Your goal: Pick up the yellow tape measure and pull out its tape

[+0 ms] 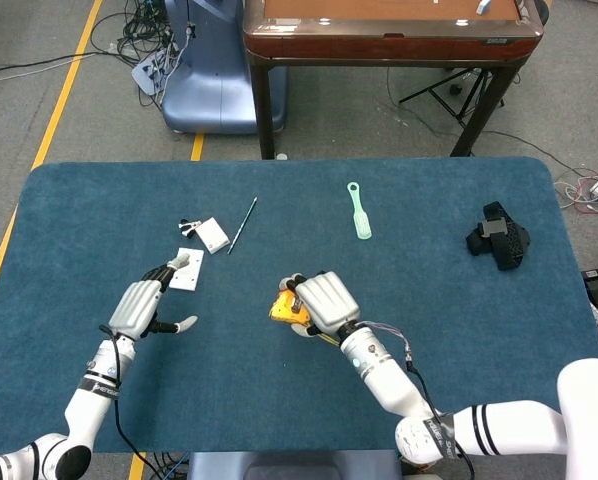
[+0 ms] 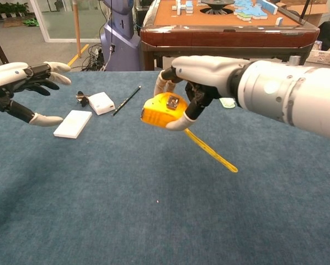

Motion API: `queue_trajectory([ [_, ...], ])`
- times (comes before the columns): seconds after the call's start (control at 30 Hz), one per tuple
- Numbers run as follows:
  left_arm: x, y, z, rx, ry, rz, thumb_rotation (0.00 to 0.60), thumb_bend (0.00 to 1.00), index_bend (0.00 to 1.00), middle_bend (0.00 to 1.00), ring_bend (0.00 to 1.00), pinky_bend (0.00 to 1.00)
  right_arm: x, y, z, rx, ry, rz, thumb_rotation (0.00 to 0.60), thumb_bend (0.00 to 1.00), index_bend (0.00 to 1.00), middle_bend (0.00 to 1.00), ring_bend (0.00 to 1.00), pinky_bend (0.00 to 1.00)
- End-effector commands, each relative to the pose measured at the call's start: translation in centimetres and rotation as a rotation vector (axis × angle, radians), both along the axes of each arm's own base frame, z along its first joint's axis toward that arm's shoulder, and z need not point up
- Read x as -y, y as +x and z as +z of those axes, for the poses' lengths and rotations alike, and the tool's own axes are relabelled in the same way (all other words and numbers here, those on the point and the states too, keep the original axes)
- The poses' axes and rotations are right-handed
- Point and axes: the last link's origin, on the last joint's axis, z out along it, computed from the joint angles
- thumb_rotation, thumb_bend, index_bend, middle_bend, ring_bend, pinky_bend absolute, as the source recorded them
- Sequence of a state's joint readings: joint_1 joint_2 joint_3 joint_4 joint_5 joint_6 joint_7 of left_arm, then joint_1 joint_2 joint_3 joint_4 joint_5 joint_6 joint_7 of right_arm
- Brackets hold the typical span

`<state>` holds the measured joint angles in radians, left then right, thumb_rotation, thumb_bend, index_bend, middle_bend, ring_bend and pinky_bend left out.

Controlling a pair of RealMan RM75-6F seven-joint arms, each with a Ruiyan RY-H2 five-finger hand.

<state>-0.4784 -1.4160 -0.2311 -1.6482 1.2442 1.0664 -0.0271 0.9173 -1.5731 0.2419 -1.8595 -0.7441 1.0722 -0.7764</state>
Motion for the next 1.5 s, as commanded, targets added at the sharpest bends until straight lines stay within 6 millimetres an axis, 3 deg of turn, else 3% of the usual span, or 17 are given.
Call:
queue_trajectory([
  [0.03,-0.1,0.6,-0.7,0.020,-0.029,0.011,0.600,0.17,0.00,0.04,0.06,0.07,-0.2,1.5,-0.7,0.005,0.008,-0.002,0.600,0.77,0.63,0.71,0.67,0.41],
  [0.2,0.1,1.3,-1.3,0.082,-0.068,0.049,0.600,0.17,0.00,0.00,0.00,0.04,-0.2,2.4,-1.9,-0.001,0.014,-0.017,0.600,0.77,0.63,0.71,0.68,0.41],
  [1.5,0.0,4.4,-4.9,0.365,-0.153,0.184,0.600,0.17,0.00,0.00,0.00,0.00,1.0,4.4,-5.7,0.074,-0.003,-0.078,0.600,0.79,0.64,0.71,0.69,0.42],
])
